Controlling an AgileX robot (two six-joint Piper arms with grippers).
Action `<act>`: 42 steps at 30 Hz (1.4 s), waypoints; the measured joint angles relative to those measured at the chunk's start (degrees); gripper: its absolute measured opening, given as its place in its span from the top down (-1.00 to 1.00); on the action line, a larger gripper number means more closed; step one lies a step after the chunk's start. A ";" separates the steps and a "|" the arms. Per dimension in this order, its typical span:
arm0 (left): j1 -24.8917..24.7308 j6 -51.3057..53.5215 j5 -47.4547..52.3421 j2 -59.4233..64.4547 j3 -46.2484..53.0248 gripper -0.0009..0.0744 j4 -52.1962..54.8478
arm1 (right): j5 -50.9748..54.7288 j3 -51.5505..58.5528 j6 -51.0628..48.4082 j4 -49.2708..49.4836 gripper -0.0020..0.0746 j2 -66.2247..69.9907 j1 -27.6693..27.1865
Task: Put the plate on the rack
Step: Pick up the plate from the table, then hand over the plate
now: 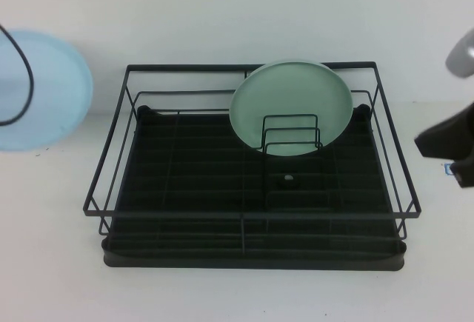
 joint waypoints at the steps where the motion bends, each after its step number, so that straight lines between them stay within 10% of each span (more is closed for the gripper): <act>1: 0.00 0.34 0.00 -2.18 0.00 0.97 -0.56 | 0.38 -0.69 0.00 1.02 0.95 0.00 0.00; 7: -0.49 5.81 5.99 -14.59 0.00 0.97 -9.61 | 1.28 -4.40 -1.81 11.96 0.95 0.00 0.00; 17: -10.72 7.29 11.25 -23.44 0.00 0.97 -11.69 | 7.20 -5.96 -26.32 59.11 0.95 0.00 0.00; 22: -17.27 7.29 14.02 -23.33 0.00 0.97 -12.09 | 9.82 -6.07 -26.59 59.89 0.83 0.00 0.00; 30: -26.85 7.12 11.86 -23.33 0.00 0.97 -9.64 | 9.60 -6.07 -22.96 55.83 0.06 0.00 0.00; 42: -27.12 7.12 15.94 -23.33 0.00 0.97 -10.98 | 4.99 -6.07 -19.28 49.34 -0.06 3.96 0.00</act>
